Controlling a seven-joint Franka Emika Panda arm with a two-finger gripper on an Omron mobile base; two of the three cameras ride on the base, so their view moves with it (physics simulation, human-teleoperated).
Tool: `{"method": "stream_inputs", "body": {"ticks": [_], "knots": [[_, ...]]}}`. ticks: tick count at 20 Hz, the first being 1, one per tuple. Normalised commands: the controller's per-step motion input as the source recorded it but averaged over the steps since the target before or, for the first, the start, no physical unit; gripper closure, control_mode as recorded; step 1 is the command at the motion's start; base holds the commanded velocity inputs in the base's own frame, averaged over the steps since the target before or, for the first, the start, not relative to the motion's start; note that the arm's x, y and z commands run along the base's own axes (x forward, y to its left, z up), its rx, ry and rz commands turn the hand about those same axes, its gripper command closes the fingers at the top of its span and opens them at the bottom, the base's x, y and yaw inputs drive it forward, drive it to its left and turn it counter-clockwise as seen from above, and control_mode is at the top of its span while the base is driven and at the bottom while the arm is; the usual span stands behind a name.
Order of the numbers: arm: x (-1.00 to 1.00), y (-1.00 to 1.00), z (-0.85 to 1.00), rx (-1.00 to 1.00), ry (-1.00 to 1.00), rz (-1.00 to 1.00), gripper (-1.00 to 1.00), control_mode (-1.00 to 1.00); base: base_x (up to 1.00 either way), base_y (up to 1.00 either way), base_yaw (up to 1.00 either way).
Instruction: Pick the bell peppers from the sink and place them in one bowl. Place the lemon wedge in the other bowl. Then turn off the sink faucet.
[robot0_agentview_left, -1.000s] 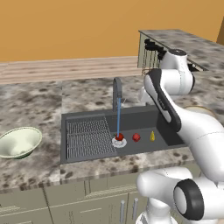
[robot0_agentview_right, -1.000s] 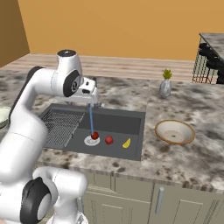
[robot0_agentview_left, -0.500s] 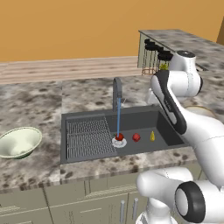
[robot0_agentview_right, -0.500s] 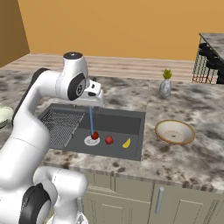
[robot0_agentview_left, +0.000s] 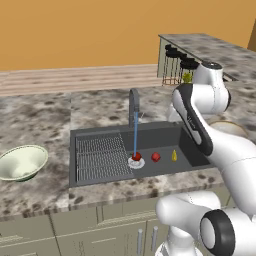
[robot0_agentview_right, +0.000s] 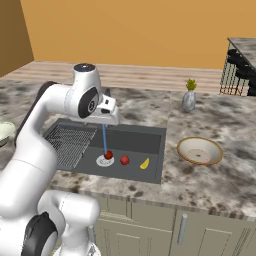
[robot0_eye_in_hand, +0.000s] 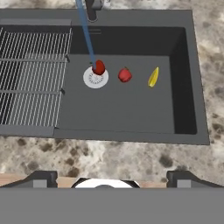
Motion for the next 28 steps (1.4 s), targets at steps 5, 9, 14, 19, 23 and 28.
{"method": "stream_inputs", "body": {"ticks": [5,9,14,19,23,28], "knots": [[0.0,-0.01,-0.34,0.0,-0.02,0.0,-1.0,-1.0,0.0,0.0,0.0],[0.0,-0.07,-0.3,0.0,-0.02,0.0,-1.0,-1.0,0.0,0.0,0.0],[0.0,-0.07,-0.18,0.0,-0.14,0.0,-1.0,-1.0,0.0,0.0,0.0],[0.01,-0.09,-0.17,0.0,-0.2,-0.01,-1.0,-1.0,0.0,0.0,0.0],[0.06,-0.03,-0.33,0.0,-0.05,0.0,-1.0,-1.0,0.0,0.0,0.0],[0.21,0.0,-0.28,0.0,0.07,0.0,-1.0,-1.0,0.0,0.0,0.0]]}}
